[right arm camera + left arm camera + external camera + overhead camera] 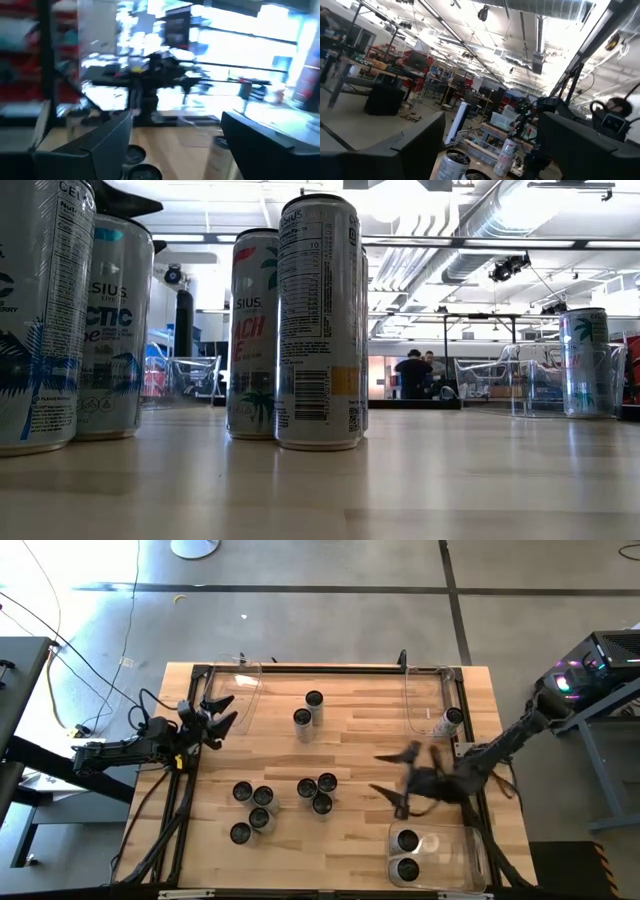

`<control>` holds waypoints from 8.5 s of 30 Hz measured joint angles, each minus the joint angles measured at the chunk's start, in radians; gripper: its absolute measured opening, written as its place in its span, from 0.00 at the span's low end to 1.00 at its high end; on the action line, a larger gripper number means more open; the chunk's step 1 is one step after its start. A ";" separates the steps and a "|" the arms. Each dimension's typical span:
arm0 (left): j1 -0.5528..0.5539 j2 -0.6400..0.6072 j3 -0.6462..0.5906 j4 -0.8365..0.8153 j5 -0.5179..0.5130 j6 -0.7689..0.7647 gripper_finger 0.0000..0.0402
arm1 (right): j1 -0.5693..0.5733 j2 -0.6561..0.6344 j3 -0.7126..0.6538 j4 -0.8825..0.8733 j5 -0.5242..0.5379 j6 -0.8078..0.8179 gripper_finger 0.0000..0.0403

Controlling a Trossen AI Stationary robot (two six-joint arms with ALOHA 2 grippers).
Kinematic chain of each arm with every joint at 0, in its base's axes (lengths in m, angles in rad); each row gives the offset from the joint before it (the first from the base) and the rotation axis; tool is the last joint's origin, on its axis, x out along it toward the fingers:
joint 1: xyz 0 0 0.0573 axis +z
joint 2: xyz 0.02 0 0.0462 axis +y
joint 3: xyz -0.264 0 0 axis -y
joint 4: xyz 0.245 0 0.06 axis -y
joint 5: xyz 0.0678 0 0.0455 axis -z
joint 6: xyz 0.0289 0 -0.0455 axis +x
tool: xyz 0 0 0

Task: Sort soda cans
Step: Put the white/pink soda can into the top right transparent bin, then adjust the top left transparent bin

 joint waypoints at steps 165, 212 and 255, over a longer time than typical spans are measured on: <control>0.000 0.013 0.000 -0.225 -0.028 -0.258 0.81 | -0.595 -0.154 0.734 -2.069 -0.078 1.089 0.59; 0.000 0.013 0.000 -0.203 -0.026 -0.242 0.81 | -1.010 -0.209 0.262 -1.845 -0.501 0.802 0.75; 0.069 0.950 0.894 -1.438 0.040 0.163 0.71 | -0.318 -0.164 0.036 -0.526 -0.131 0.615 0.77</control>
